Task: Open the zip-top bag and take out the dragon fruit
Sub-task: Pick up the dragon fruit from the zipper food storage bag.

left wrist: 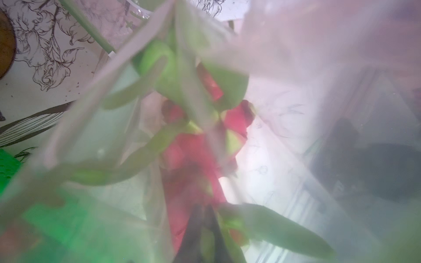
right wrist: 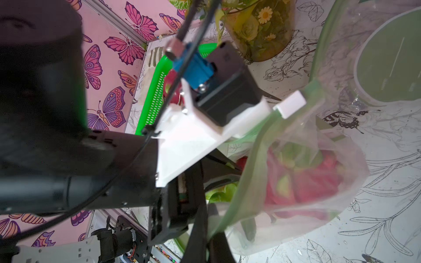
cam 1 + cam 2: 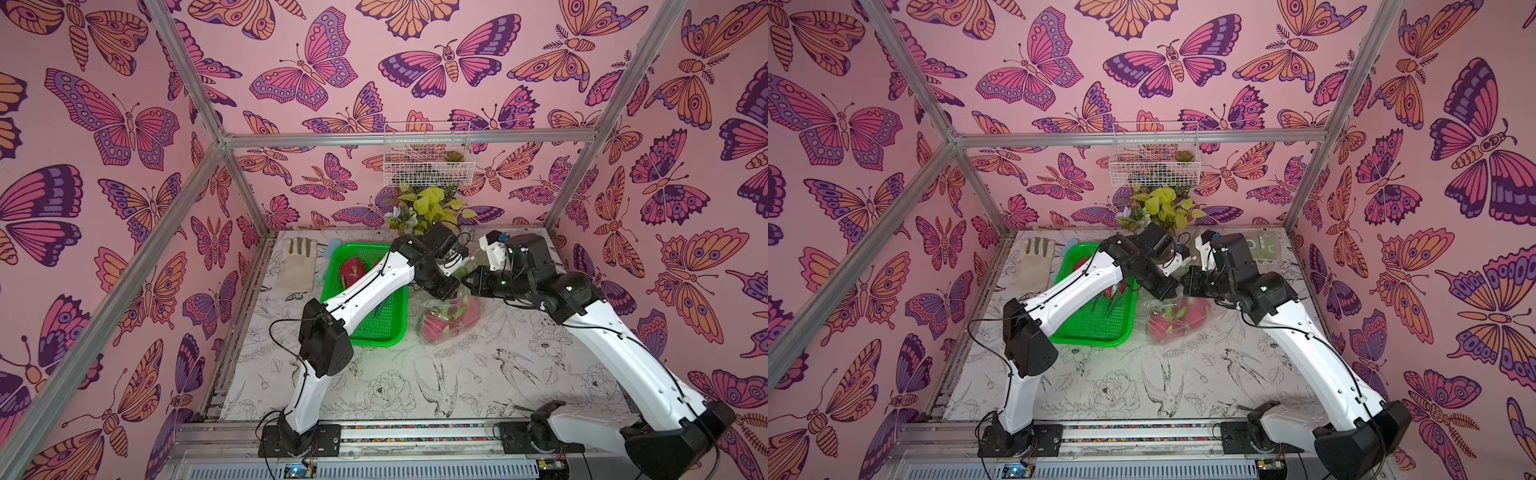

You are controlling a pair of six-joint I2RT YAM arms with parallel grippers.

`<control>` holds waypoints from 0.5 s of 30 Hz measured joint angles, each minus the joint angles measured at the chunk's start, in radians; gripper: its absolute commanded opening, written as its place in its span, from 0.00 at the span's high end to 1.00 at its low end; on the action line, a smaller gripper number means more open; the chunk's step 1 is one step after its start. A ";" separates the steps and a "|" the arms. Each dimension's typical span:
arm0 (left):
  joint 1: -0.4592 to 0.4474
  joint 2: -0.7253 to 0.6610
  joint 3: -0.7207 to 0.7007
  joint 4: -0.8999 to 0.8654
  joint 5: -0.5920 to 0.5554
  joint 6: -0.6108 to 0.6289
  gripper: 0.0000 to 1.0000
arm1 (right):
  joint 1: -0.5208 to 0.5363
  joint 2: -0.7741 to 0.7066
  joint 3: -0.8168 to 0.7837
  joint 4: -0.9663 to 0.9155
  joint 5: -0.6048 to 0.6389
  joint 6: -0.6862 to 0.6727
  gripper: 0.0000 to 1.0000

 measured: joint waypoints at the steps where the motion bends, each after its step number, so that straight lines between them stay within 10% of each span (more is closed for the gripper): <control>1: 0.000 -0.016 0.000 0.001 0.000 -0.004 1.00 | 0.000 -0.003 -0.002 0.003 0.004 0.002 1.00; 15: -0.003 -0.196 0.019 0.072 -0.069 -0.155 1.00 | 0.000 -0.005 -0.023 0.057 0.012 0.023 0.94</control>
